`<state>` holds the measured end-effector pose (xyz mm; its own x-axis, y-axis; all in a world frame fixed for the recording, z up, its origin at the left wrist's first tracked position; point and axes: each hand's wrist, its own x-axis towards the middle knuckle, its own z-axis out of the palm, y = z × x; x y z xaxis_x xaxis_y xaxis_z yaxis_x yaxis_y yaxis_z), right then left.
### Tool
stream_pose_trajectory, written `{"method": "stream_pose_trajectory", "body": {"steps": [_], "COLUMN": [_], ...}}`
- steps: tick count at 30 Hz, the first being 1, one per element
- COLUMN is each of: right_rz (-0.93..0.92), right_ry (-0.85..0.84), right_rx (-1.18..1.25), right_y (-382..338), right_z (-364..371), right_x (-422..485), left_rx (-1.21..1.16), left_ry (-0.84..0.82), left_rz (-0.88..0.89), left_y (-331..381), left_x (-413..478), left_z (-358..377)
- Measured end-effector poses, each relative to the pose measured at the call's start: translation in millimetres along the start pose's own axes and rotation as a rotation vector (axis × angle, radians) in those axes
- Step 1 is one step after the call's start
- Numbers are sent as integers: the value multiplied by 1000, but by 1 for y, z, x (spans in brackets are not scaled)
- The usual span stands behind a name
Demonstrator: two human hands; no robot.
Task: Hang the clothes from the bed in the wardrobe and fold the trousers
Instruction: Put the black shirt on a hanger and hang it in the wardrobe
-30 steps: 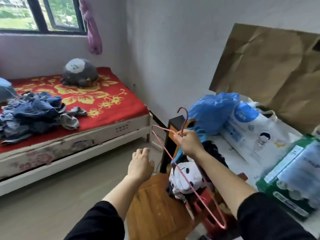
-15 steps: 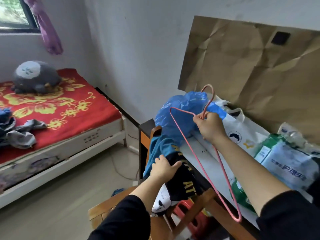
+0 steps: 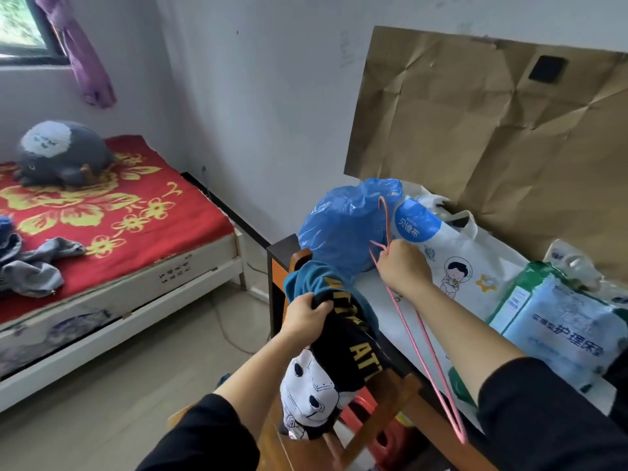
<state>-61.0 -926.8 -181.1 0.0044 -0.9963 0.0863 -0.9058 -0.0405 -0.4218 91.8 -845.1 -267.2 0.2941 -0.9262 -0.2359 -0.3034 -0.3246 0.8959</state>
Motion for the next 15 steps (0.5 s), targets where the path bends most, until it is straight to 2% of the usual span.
{"method": "stream_pose_trajectory", "body": {"steps": [3, 6, 11, 15], "right_rz": [50, 80, 23, 13], "right_ry": [-81, -192, -216, -310], "right_rx": [58, 245, 372, 404], "right_y": [-5, -20, -63, -108], "right_z": [0, 1, -2, 6], "right_x": [0, -7, -25, -52], "left_rx": [-275, -524, -775, -859], "left_ry": [-58, -133, 10, 89], "left_rz": [83, 107, -13, -63], "left_y": [10, 15, 0, -20], "left_x": [-9, -19, -44, -73], "left_z": [-45, -97, -171, -226]}}
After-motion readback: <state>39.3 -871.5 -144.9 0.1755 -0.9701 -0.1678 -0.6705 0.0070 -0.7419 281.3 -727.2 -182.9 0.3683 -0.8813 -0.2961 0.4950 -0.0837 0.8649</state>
